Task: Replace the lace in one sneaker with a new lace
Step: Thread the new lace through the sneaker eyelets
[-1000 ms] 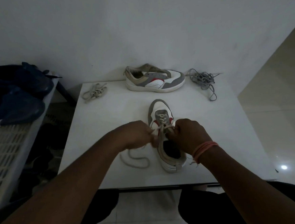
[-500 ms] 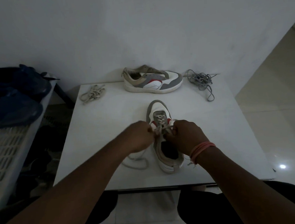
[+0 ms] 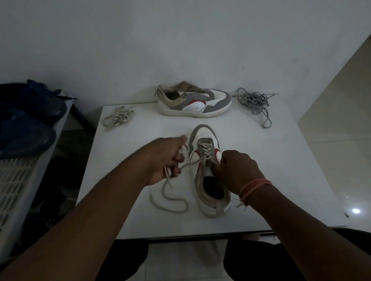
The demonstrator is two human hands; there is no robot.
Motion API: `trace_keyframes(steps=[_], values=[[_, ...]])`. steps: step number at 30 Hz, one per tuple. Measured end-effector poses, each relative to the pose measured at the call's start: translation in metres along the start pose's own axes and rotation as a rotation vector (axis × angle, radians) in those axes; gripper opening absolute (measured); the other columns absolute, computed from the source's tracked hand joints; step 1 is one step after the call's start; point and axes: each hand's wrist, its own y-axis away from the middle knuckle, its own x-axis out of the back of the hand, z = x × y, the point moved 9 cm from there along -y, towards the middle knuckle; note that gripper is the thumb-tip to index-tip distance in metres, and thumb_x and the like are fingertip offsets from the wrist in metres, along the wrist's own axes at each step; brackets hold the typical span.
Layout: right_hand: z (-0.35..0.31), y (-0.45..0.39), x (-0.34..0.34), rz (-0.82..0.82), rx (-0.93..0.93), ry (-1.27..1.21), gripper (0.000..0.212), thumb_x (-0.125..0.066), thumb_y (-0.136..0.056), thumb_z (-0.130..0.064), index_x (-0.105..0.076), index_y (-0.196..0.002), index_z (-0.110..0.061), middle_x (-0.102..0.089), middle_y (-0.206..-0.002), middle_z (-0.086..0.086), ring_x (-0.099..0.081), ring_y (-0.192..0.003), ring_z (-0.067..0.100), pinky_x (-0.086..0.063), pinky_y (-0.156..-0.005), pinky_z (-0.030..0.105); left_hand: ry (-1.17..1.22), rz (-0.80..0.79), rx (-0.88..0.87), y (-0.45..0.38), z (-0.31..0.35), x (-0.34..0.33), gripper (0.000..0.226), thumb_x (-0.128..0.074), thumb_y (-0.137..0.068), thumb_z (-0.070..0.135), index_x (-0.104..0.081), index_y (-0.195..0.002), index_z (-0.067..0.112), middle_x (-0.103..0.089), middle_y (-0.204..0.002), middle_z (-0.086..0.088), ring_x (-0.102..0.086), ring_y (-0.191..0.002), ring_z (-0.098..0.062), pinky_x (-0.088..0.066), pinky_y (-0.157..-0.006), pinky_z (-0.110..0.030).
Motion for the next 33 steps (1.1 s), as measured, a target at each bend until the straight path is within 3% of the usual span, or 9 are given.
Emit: trace_keyframes(steps=[5,7,10,12,15,18,23,27,33], values=[[0.000,0.001,0.002,0.004,0.011,-0.011,0.034,-0.058,-0.095,-0.037,-0.037,-0.071,-0.025,-0.045,-0.071,-0.004,-0.051,-0.074,0.021,-0.047,-0.073,0.036,-0.616,0.300,-0.071,-0.015,-0.001,0.028,0.045,-0.061,-0.095,0.050,-0.051,-0.113,0.009,-0.070,-0.097,-0.009,-0.063,-0.065,-0.024,-0.054,-0.065,-0.032],[-0.003,0.002,0.003,-0.001,0.042,-0.006,0.037,-0.056,-0.096,-0.036,-0.032,-0.069,-0.028,-0.042,-0.069,-0.006,-0.050,-0.075,0.021,-0.048,-0.074,0.037,-0.869,0.426,-0.121,-0.020,-0.004,0.038,0.064,-0.061,-0.094,0.049,-0.035,-0.138,0.011,-0.065,-0.120,-0.017,-0.069,-0.095,-0.037,-0.056,-0.088,-0.044],[-0.006,0.002,0.003,-0.011,0.075,-0.005,0.039,-0.057,-0.096,-0.034,-0.029,-0.069,-0.030,-0.040,-0.068,-0.008,-0.049,-0.074,0.021,-0.044,-0.071,0.034,-1.202,0.383,-0.147,-0.030,-0.026,0.025,0.074,-0.056,-0.097,0.046,-0.020,-0.159,0.026,-0.045,-0.142,-0.023,-0.057,-0.120,-0.043,-0.048,-0.102,-0.042],[-0.006,0.002,0.003,0.003,0.096,-0.002,0.036,-0.057,-0.096,-0.034,-0.032,-0.070,-0.029,-0.039,-0.067,-0.009,-0.049,-0.075,0.021,-0.042,-0.070,0.033,-1.250,0.383,-0.272,-0.030,-0.030,0.009,0.060,-0.056,-0.097,0.041,-0.037,-0.154,0.032,-0.040,-0.145,-0.020,-0.053,-0.124,-0.042,-0.047,-0.102,-0.043],[-0.008,0.003,0.001,0.014,0.116,-0.026,0.021,-0.055,-0.097,-0.033,-0.043,-0.083,-0.024,-0.041,-0.068,-0.011,-0.051,-0.075,0.020,-0.042,-0.070,0.032,-1.404,0.519,-0.586,-0.024,-0.014,-0.014,0.032,-0.056,-0.092,0.038,-0.068,-0.121,0.030,-0.059,-0.127,-0.005,-0.059,-0.112,-0.031,-0.047,-0.089,-0.040],[-0.007,0.001,0.001,0.011,0.119,-0.024,0.024,-0.056,-0.096,-0.033,-0.041,-0.080,-0.025,-0.040,-0.069,-0.010,-0.050,-0.075,0.019,-0.042,-0.070,0.033,-1.439,0.559,-0.642,-0.022,-0.007,-0.020,0.026,-0.052,-0.094,0.038,-0.070,-0.102,0.022,-0.067,-0.104,-0.003,-0.063,-0.097,-0.028,-0.047,-0.078,-0.036],[-0.005,0.000,0.003,-0.006,0.117,-0.050,0.038,-0.059,-0.096,-0.032,-0.032,-0.069,-0.030,-0.042,-0.068,-0.009,-0.043,-0.063,0.011,-0.033,-0.058,0.024,-0.998,0.417,-0.429,-0.029,-0.001,-0.002,0.028,-0.056,-0.091,0.043,-0.063,-0.087,0.016,-0.068,-0.089,-0.004,-0.064,-0.089,-0.027,-0.050,-0.076,-0.035],[-0.003,-0.002,0.002,-0.059,0.138,-0.145,0.031,-0.066,-0.093,-0.038,-0.047,-0.072,-0.024,-0.052,-0.072,-0.006,-0.048,-0.065,0.010,-0.035,-0.056,0.021,-0.685,0.292,-0.397,-0.013,0.036,0.002,0.030,-0.061,-0.092,0.035,-0.063,-0.071,0.014,-0.059,-0.063,0.001,-0.054,-0.060,-0.018,-0.042,-0.062,-0.028],[-0.011,-0.003,0.053,0.168,0.265,-0.644,0.029,-0.059,-0.097,-0.045,-0.067,-0.089,-0.018,-0.068,-0.081,-0.002,-0.064,-0.073,0.013,-0.054,-0.070,0.033,0.169,-0.300,-0.234,0.017,0.046,-0.026,0.027,-0.049,-0.104,0.028,-0.068,-0.099,0.010,-0.055,-0.068,0.004,-0.048,-0.056,-0.008,-0.046,-0.069,-0.028]])
